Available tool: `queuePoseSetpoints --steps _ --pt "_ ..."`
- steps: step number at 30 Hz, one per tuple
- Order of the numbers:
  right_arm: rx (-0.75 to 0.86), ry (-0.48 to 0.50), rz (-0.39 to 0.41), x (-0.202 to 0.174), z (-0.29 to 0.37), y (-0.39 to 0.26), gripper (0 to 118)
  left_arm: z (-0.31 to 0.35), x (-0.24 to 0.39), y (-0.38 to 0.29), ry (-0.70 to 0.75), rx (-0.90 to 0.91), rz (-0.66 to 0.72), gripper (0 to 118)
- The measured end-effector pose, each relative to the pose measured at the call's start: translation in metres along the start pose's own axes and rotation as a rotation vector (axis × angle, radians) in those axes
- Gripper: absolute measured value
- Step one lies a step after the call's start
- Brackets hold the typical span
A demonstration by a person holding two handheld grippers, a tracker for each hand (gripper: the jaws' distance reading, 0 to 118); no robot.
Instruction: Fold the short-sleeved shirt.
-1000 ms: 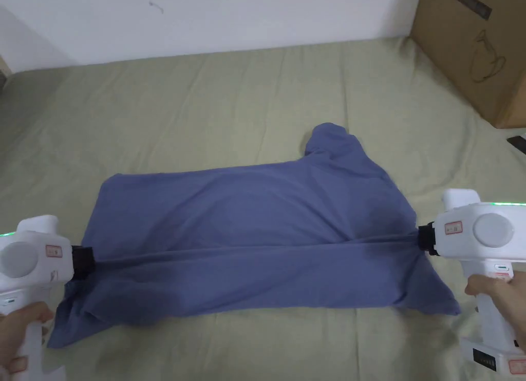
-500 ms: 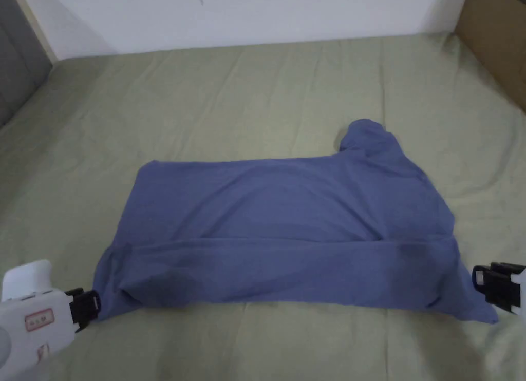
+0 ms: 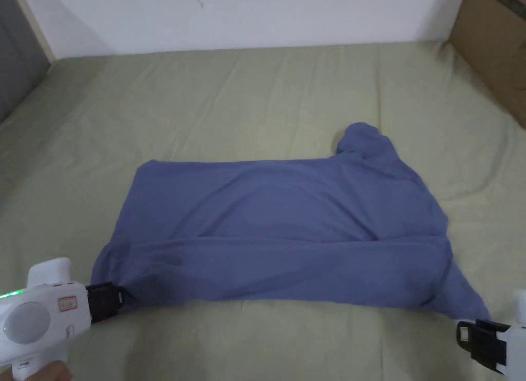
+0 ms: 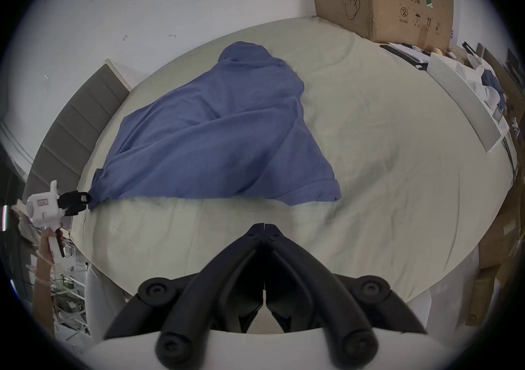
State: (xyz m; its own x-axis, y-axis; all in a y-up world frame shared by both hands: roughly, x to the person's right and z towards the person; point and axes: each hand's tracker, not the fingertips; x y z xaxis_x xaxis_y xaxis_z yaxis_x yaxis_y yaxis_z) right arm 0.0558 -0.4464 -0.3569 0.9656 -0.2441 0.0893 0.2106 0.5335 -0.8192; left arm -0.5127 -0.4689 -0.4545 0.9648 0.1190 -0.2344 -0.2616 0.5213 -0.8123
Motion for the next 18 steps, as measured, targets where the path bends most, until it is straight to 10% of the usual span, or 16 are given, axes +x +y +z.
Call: queuePoseSetpoints --steps 5,7,8,10,12,18 --pt "-0.011 -0.024 -0.025 0.006 -0.002 0.000 0 -0.010 0.014 -0.004 0.057 -0.031 -0.024 65" --pt "0.000 -0.055 -0.049 0.010 -0.005 0.005 5 -0.003 0.016 -0.003 0.101 0.031 -0.033 27" --pt "-0.005 -0.070 -0.053 0.012 -0.009 0.010 22 -0.003 0.014 0.001 0.048 0.023 -0.013 7" --pt "-0.006 -0.068 -0.064 0.019 -0.020 0.022 80 -0.006 0.016 0.004 0.051 -0.022 -0.009 6" --pt "0.003 -0.065 -0.091 0.024 -0.031 0.033 100 -0.002 0.016 0.004 0.046 -0.026 -0.024 6" --pt "-0.109 -0.054 -0.118 0.020 -0.088 0.060 79 0.006 0.015 0.005 0.023 -0.031 -0.062 6"
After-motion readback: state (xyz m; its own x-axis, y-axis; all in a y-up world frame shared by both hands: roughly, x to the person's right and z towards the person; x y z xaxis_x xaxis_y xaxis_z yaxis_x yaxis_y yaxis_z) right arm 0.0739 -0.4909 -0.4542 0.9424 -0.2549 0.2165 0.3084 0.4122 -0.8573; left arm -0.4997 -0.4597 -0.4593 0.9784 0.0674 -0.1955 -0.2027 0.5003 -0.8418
